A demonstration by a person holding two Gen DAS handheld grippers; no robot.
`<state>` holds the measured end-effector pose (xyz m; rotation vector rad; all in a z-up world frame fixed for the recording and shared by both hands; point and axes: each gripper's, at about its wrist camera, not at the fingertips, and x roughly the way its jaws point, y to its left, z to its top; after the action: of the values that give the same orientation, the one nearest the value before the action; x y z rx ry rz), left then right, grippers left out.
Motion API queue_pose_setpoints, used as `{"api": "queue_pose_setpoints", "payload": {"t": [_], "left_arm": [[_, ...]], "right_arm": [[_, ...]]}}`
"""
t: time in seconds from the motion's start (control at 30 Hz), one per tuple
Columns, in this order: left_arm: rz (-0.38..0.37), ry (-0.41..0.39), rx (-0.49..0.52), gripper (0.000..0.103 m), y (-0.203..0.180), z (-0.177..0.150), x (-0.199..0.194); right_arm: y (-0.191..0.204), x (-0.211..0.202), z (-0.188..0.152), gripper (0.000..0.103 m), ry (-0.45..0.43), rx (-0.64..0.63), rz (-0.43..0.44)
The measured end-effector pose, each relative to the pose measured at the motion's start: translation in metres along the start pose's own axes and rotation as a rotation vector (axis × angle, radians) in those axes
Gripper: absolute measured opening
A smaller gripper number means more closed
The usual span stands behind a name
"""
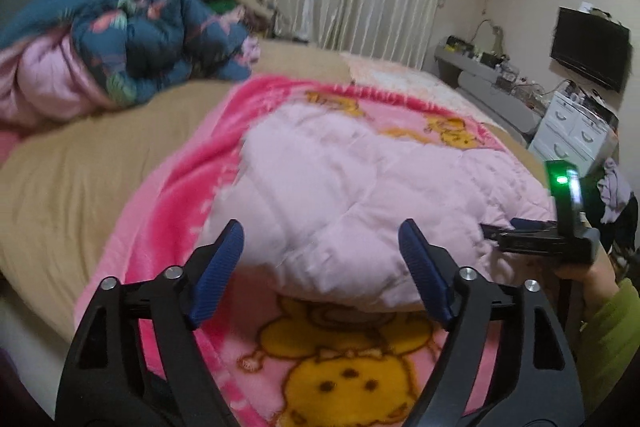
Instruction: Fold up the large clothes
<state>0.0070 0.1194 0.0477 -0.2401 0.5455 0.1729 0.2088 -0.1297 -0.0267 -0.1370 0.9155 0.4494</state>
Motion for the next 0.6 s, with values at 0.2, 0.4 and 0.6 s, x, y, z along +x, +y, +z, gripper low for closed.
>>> {"api": "queue_pose_setpoints", "payload": {"t": [0.2, 0.4, 0.6], "left_arm": [[-0.004, 0.064, 0.04, 0.084, -0.014, 0.006, 0.04], [0.078, 0.196, 0.045, 0.091, -0.006, -0.009, 0.101], [0.076, 0.23, 0.018, 0.093, 0.003, -0.017, 0.105]], "right_arm": [[-0.006, -0.012, -0.005, 0.099, -0.014, 0.033, 0.026], [-0.016, -0.033, -0.019, 0.099, -0.023, 0.056, 0.03], [-0.02, -0.054, -0.03, 0.099, -0.054, 0.086, 0.05]]}}
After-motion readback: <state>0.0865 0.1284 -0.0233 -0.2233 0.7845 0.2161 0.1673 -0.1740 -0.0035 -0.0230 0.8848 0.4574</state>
